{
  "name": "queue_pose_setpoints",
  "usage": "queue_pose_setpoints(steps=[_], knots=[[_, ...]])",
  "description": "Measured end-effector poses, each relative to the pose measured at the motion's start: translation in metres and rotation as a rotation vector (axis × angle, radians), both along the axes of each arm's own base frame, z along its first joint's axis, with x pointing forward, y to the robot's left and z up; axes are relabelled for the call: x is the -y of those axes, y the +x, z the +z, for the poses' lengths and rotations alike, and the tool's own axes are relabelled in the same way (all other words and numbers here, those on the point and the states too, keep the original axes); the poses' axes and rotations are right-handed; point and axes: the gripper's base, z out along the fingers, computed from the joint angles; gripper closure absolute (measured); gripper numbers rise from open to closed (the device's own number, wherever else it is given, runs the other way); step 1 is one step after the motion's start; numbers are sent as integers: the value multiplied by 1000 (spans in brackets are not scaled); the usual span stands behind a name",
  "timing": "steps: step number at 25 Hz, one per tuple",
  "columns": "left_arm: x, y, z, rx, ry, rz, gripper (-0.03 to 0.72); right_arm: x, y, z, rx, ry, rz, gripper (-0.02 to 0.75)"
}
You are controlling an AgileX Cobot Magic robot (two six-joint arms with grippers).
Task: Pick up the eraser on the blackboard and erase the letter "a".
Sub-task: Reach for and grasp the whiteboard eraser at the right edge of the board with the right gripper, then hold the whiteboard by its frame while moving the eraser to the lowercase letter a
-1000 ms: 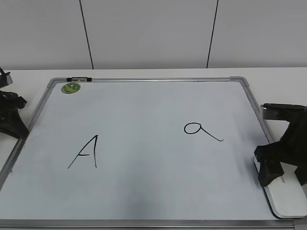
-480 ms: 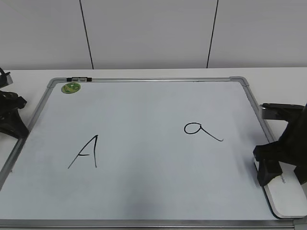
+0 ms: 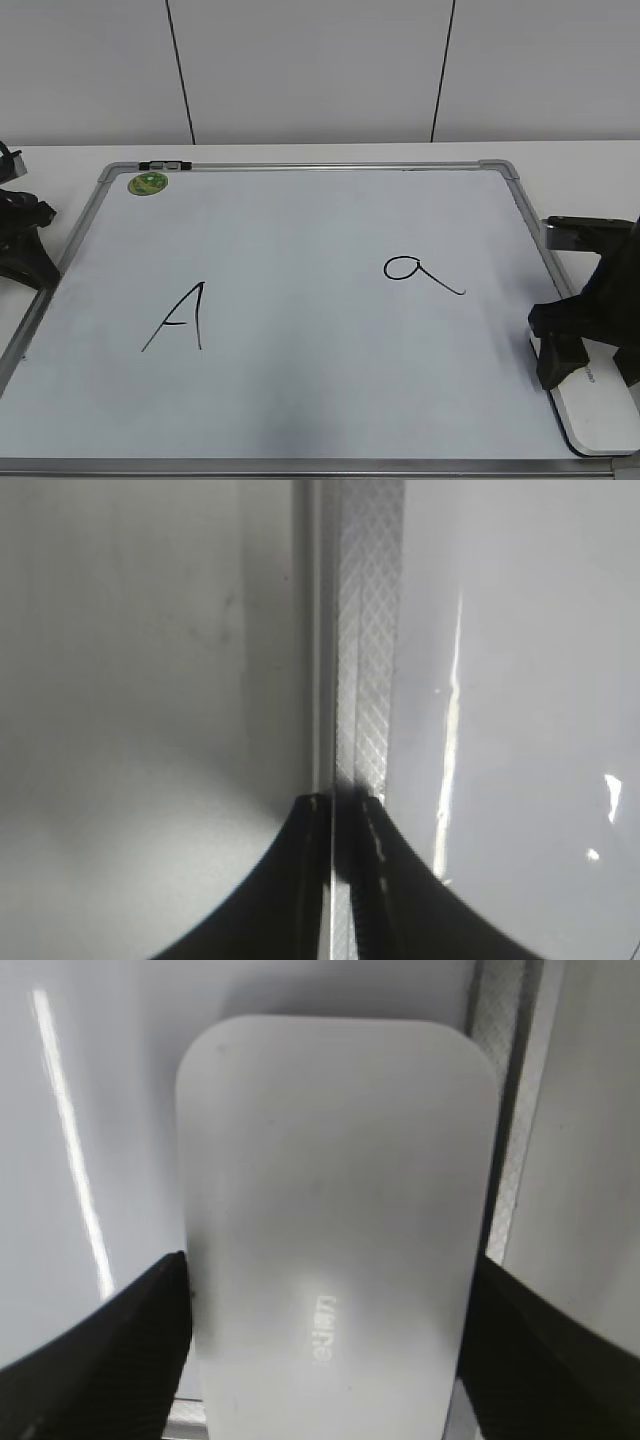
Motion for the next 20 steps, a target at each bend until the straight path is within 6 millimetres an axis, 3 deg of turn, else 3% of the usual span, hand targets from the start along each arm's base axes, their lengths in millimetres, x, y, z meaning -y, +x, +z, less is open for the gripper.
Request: queue_pose_setpoints(steps=[20], knots=[[0, 0, 0, 0, 0, 0, 657, 0, 2, -6, -11, -1, -2, 146]])
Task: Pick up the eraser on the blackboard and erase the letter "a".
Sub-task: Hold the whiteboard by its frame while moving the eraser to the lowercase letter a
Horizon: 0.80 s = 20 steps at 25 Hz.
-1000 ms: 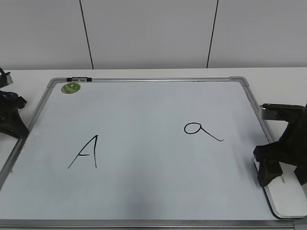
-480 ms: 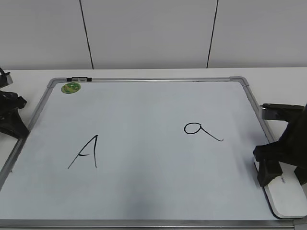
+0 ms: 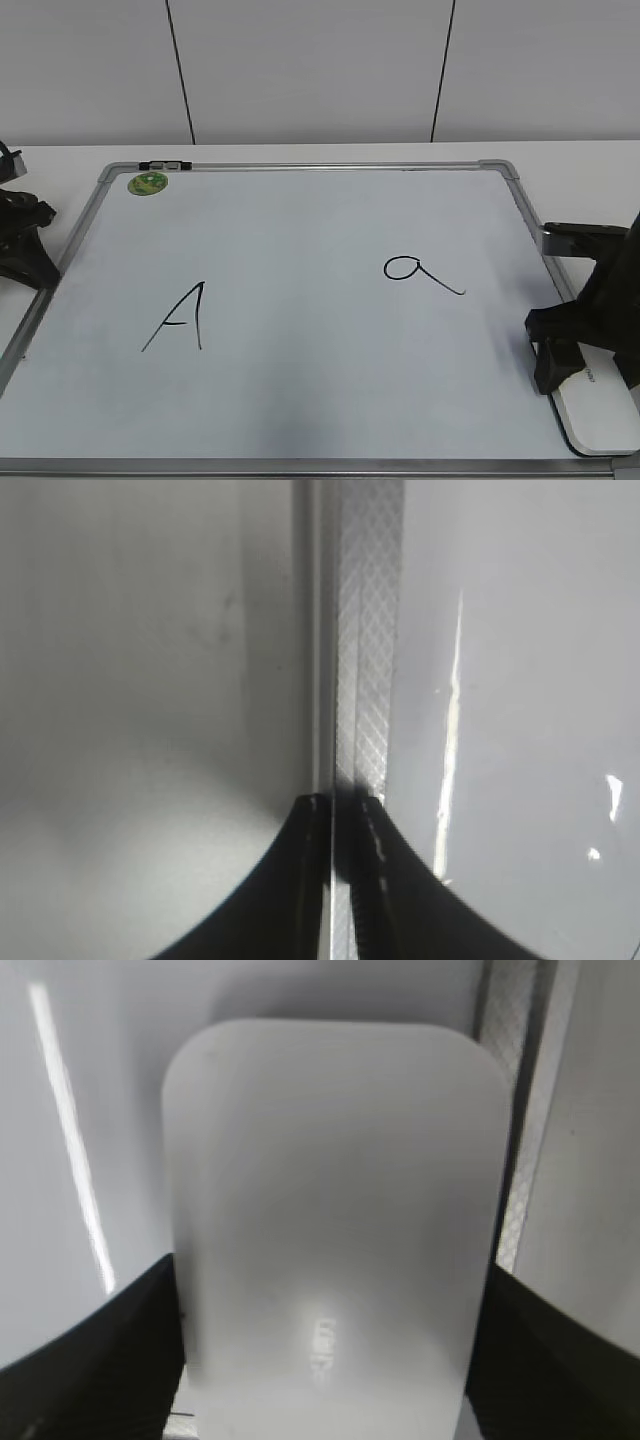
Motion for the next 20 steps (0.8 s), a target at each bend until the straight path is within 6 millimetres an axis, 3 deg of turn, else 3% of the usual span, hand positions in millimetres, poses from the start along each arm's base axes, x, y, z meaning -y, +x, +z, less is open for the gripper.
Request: queue_pose_setpoints(steps=[7, 14, 20], knots=[[0, 0, 0, 1, 0, 0, 657, 0, 4, 0, -1, 1, 1, 210], [0, 0, 0, 1, 0, 0, 657, -2, 10, 7, 1, 6, 2, 216], [0, 0, 0, 1, 0, 0, 657, -7, 25, 31, 10, 17, 32, 216]])
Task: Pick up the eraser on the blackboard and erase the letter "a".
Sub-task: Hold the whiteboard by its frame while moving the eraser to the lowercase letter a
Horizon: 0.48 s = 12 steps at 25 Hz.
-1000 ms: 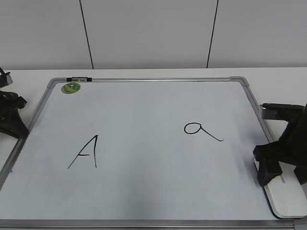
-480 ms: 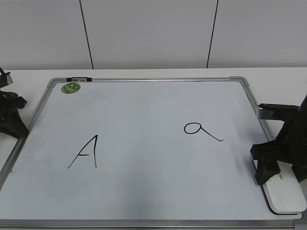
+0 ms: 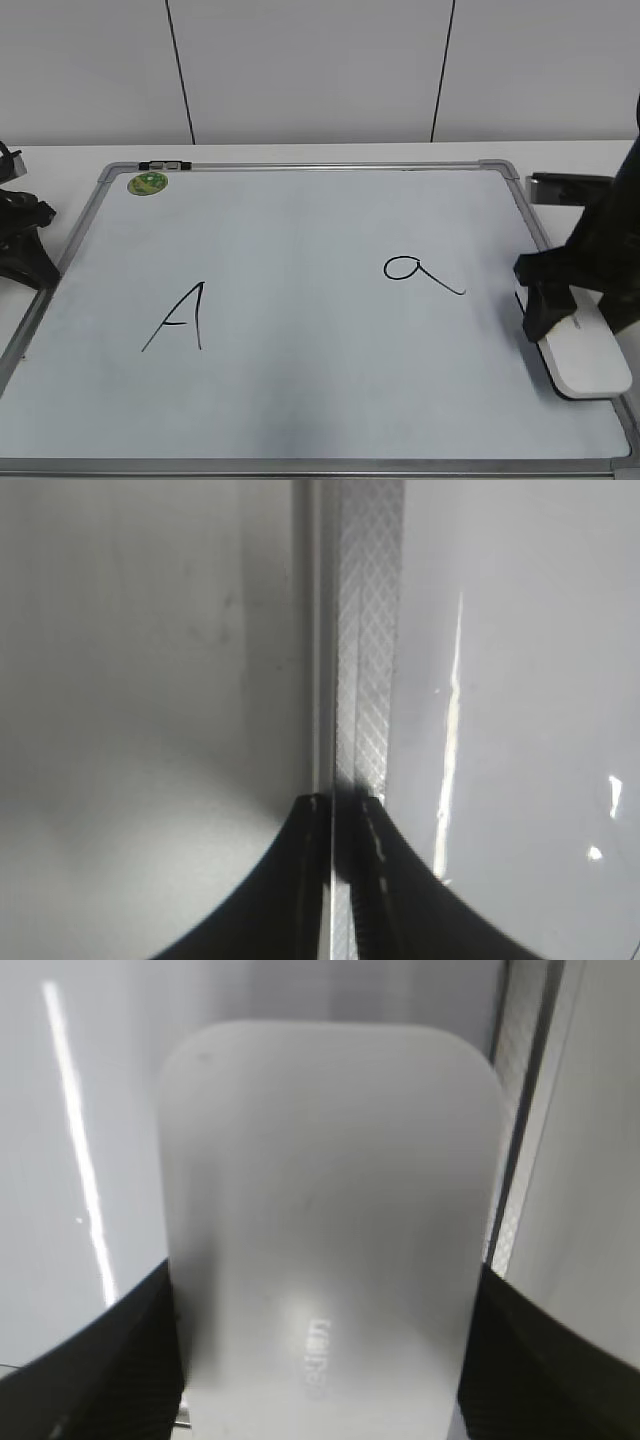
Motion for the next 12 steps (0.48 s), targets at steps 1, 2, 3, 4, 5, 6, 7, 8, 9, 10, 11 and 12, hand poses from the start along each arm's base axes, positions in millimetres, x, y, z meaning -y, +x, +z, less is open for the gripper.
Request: queue_pose_setpoints(steps=[1, 2, 3, 4, 5, 6, 7, 8, 9, 10, 11, 12], knots=[[0, 0, 0, 0, 0, 0, 657, -3, 4, 6, 12, 3, 15, 216], [0, 0, 0, 0, 0, 0, 657, -7, 9, 13, 33, 6, 34, 216], [0, 0, 0, 0, 0, 0, 657, -13, 14, 21, 57, 10, 56, 217], [0, 0, 0, 0, 0, 0, 657, -18, 19, 30, 83, 14, 76, 217], [0, 0, 0, 0, 0, 0, 657, -24, 24, 35, 96, 17, 94, 217], [0, 0, 0, 0, 0, 0, 657, -29, 30, 40, 104, 20, 109, 217], [0, 0, 0, 0, 0, 0, 657, -34, 37, 45, 109, 23, 125, 217], [0, 0, 0, 0, 0, 0, 657, -39, 45, 46, 110, 23, 140, 217], [0, 0, 0, 0, 0, 0, 657, -42, 52, 44, 92, 16, 151, 217], [0, 0, 0, 0, 0, 0, 657, -45, 60, 44, 85, 10, 166, 217], [0, 0, 0, 0, 0, 0, 657, -48, 69, 42, 70, 2, 174, 217], [0, 0, 0, 0, 0, 0, 657, -50, 77, 37, 58, -2, 182, 217]])
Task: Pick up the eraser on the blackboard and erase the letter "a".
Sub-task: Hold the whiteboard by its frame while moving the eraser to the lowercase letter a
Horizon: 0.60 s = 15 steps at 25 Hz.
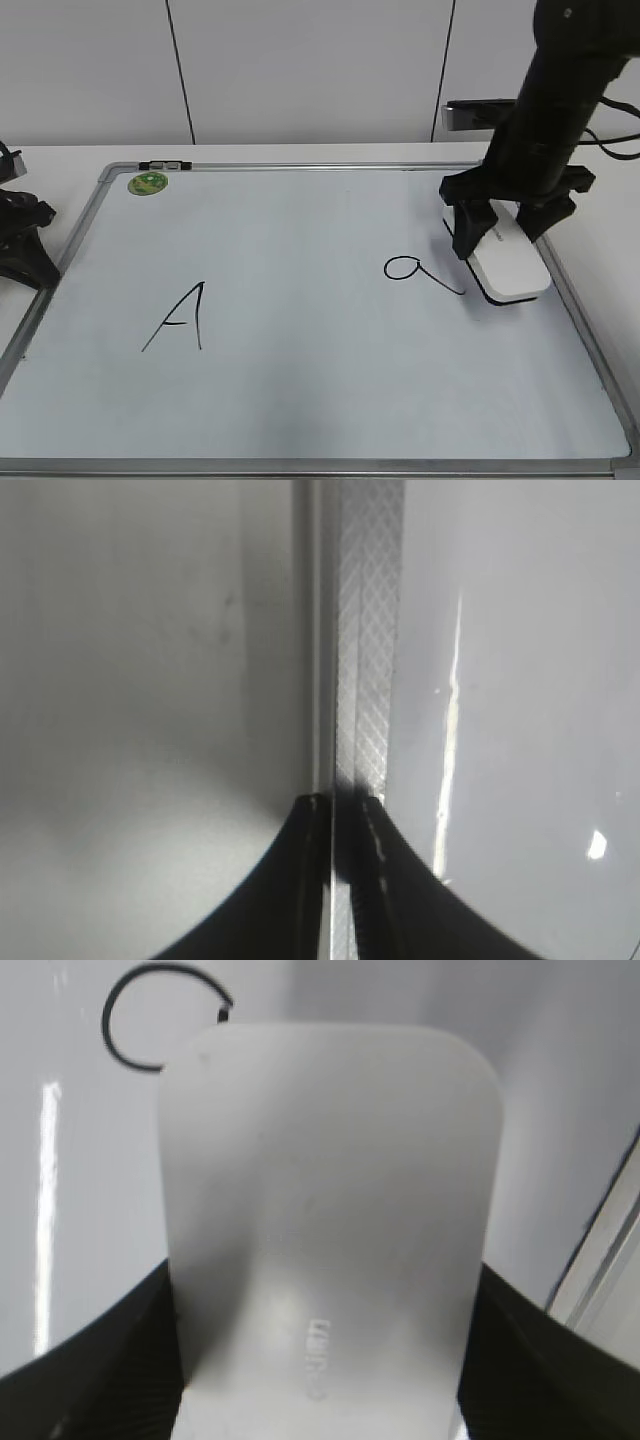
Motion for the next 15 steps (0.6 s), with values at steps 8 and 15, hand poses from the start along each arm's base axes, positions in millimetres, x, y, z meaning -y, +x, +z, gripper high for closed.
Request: queue_pose_setpoints(steps=[8, 15], knots=[[0, 0, 0, 1, 1, 1, 657, -6, 44, -32, 0, -41, 57, 217], [0, 0, 0, 1, 1, 1, 657, -7, 47, -55, -47, -52, 69, 217]])
